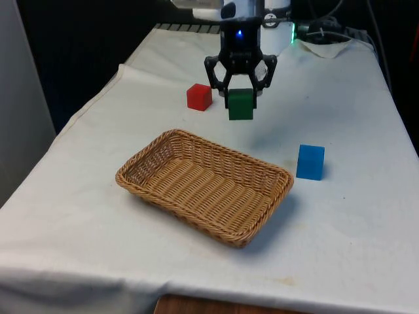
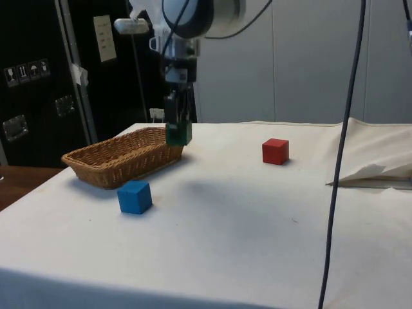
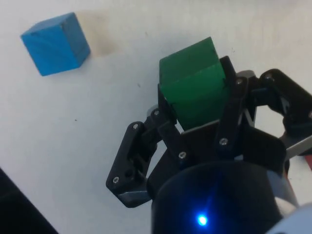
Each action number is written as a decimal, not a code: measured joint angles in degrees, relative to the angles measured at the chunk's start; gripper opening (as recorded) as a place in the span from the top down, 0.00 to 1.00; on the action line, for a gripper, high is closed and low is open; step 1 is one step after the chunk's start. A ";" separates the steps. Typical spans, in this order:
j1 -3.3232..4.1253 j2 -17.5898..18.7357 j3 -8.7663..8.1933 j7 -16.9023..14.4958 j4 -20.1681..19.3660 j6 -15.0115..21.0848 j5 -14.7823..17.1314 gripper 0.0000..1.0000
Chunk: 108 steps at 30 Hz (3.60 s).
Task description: Pick up exactly two blocks and place them into the basket.
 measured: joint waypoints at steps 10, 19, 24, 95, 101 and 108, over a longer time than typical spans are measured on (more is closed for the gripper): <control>0.00 0.52 -0.23 0.17 5.56 -4.53 0.06 1.00; 0.00 4.35 0.23 0.46 11.80 -6.82 1.43 1.00; 0.00 6.93 0.34 0.46 15.53 -7.85 2.52 1.00; -2.12 32.49 -2.01 0.40 43.37 -11.69 9.34 0.00; -1.78 28.36 -2.18 0.23 39.30 -11.86 8.65 0.00; -1.26 23.38 -2.86 -0.06 34.55 -11.92 7.73 0.00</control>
